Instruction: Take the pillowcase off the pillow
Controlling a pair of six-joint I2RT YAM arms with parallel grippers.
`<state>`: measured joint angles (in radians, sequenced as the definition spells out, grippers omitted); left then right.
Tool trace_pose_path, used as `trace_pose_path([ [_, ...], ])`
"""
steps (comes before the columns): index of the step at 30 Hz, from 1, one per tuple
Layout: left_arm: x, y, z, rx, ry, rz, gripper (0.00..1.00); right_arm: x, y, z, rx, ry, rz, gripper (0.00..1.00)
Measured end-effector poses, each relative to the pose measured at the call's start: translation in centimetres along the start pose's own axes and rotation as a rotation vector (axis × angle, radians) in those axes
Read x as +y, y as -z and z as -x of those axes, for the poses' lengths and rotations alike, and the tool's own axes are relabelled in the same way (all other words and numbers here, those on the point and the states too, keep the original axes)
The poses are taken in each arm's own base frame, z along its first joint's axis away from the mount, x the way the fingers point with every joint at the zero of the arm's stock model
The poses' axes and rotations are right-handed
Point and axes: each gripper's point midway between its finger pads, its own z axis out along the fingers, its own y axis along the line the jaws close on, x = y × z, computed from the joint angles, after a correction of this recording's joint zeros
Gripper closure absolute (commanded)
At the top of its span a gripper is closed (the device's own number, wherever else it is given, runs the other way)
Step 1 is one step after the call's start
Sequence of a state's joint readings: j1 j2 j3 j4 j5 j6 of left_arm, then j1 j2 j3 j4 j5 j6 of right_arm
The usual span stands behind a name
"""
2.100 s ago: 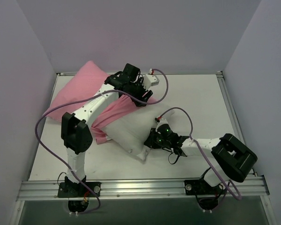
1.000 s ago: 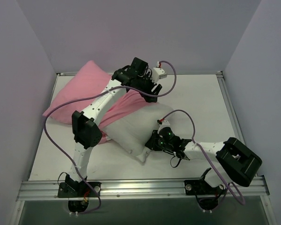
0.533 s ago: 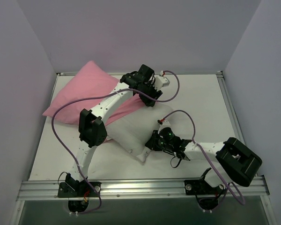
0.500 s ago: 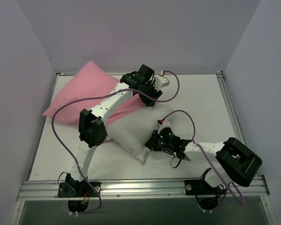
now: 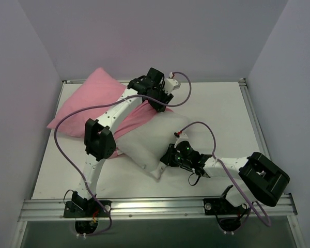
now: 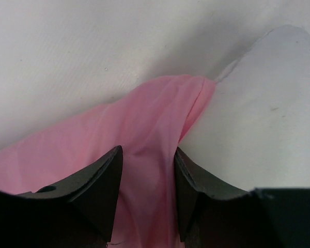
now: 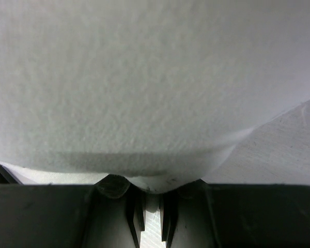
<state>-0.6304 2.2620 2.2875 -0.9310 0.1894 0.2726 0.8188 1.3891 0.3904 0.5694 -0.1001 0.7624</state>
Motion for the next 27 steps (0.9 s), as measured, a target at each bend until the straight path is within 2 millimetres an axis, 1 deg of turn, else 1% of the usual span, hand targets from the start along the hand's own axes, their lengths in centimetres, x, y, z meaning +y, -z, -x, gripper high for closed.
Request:
trace_pose_path([
  [3, 1.3, 0.2, -0.3, 0.003, 0.017, 0.022, 0.5, 0.0, 0.0, 0.0, 0.0, 0.0, 0.0, 1.0],
  [5, 2.0, 0.3, -0.6, 0.006, 0.025, 0.032, 0.58, 0.0, 0.0, 0.0, 0.0, 0.0, 0.0, 1.0],
  [7, 2.2, 0.2, -1.0, 0.013, 0.026, 0.035, 0.7, 0.0, 0.0, 0.0, -0.001, 0.0, 0.001, 1.0],
  [8, 2.2, 0.1, -1.2, 0.018, 0.025, 0.037, 0.85, 0.0, 0.0, 0.0, -0.001, 0.001, 0.0, 1.0],
  [9, 2.2, -0.1, -1.4, 0.023, 0.024, 0.038, 0.92, 0.0, 0.0, 0.0, -0.001, 0.0, 0.0, 1.0],
  [10, 2.3, -0.2, -1.6, 0.029, 0.015, 0.043, 0.97, 0.0, 0.0, 0.0, -0.001, 0.0, 0.0, 1.0],
  [13, 3.0, -0.4, -2.0, 0.042, 0.007, 0.078, 0.98, 0.0, 0.0, 0.1, -0.004, 0.0, -0.001, 1.0],
  [16, 4.5, 0.0, -2.2, 0.053, 0.006, 0.141, 0.98, 0.1, 0.0, 0.2, -0.01, -0.005, 0.0, 1.0],
  [19, 7.9, 0.9, -2.7, 0.059, 0.027, 0.222, 0.98, 0.1, 0.0, 0.2, -0.017, -0.02, 0.006, 1.0],
  [21, 11.1, 1.8, -3.7, 0.062, 0.069, 0.271, 0.97, 0.1, 0.0, 0.1, -0.023, -0.029, 0.013, 1.0],
  [25, 18.3, 4.7, -7.7, 0.09, 0.191, 0.359, 0.96, 0.4, -0.2, 0.4, -0.038, -0.043, 0.029, 1.0],
  [27, 20.8, 6.1, -9.7, 0.109, 0.237, 0.398, 0.96, 0.5, -0.4, 0.5, -0.042, -0.045, 0.033, 1.0],
])
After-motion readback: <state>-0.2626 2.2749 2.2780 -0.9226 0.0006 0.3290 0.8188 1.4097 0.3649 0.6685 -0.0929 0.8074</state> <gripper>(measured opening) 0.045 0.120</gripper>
